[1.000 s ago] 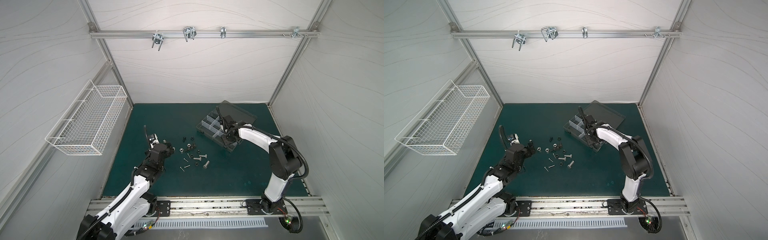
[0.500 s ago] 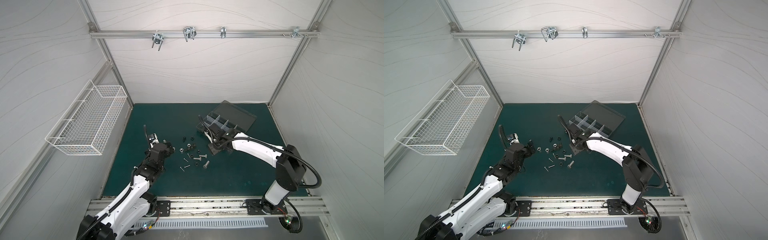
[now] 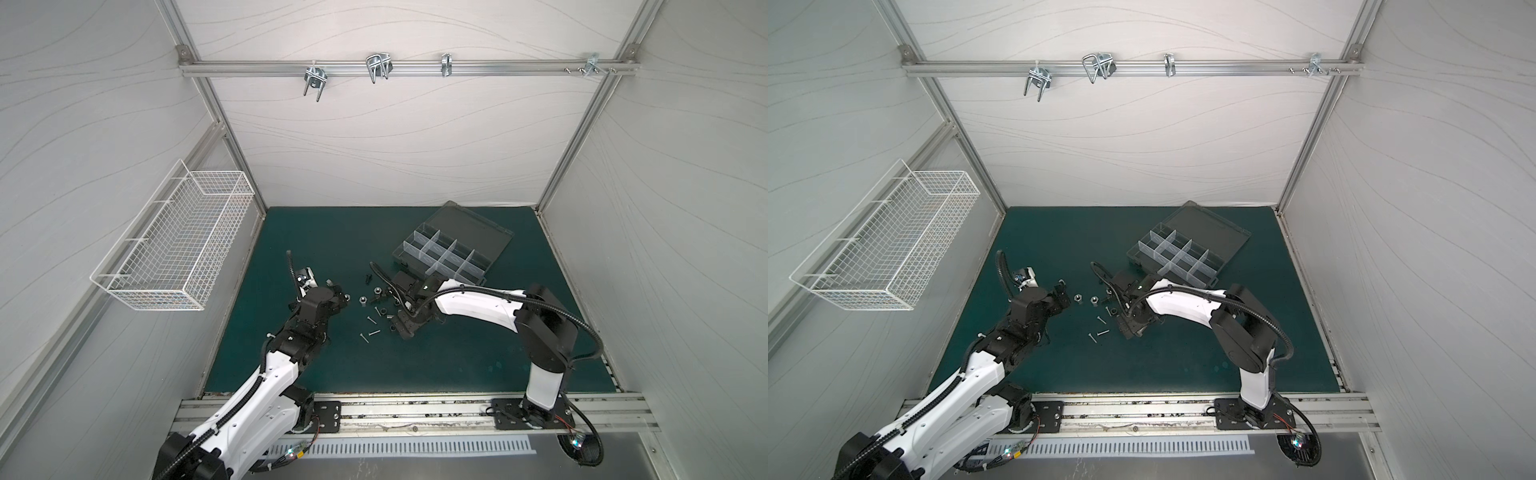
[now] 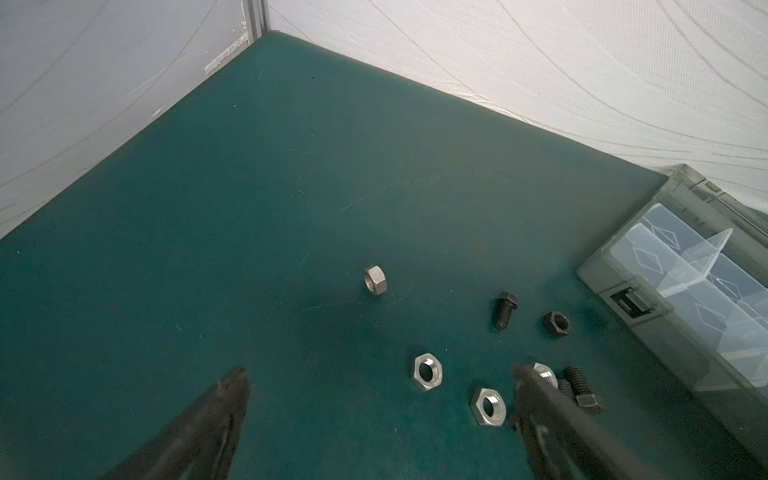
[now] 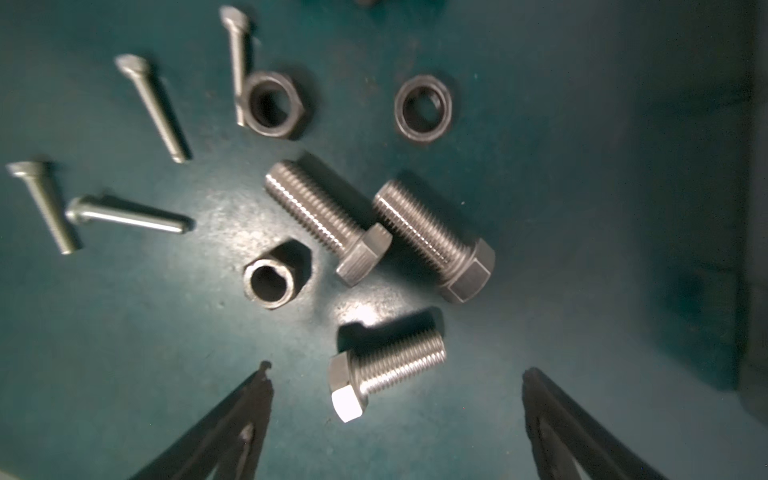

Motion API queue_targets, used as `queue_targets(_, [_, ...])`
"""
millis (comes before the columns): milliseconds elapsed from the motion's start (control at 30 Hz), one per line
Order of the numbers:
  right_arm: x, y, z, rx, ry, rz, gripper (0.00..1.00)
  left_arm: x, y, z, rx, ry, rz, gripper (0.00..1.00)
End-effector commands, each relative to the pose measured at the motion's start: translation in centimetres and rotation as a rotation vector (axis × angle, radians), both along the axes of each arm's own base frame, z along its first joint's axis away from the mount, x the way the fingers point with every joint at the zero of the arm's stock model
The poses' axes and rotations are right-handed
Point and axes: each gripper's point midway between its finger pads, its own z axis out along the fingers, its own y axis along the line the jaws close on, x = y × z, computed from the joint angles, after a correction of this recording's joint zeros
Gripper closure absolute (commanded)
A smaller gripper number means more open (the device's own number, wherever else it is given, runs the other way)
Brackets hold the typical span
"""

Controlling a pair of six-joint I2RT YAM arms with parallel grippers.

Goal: Sort the screws and nuts into containers
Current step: 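Move the right gripper back over the pile to another silver bolt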

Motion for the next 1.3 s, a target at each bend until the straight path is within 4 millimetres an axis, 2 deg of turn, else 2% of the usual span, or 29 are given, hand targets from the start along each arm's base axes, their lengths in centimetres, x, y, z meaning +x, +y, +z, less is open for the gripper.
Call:
queue_targets(0, [-0.6,-0.6,-1.4,-0.038,0.024,-0.022,0.04,0.3,0.3,1.6,-0.020,-0.050,0.029,0.00])
queue_targets(100, [-0.8,-1.0,-2.4,-0.065,0.038,-0.033,0.04,0.3,0.3,1.7,-0.019,-0.051,0.028,0.00])
queue_targets(267, [-0.7,-1.8,-2.9,-0.097,0.031,-0.054,0.04,0.1,0.5,1.4,-0.020,-0.051,0.037,0.00])
queue_targets(700, [-1.0,-3.1,-3.0,-0.117,0.027,-0.081,0.06,0.3,0.4,1.4,-0.018,-0.047,0.037,0.00])
queue_targets(1033, [-0.9,-5.0,-2.8,-0.118,0.036,-0.134,0.11,0.3,0.3,1.4,-0.021,-0.048,0.031,0.00])
queue_targets(1267, [-0.9,-5.7,-3.0,-0.095,0.060,-0.165,0.19,0.2,0.4,1.4,-0.018,-0.049,0.037,0.00])
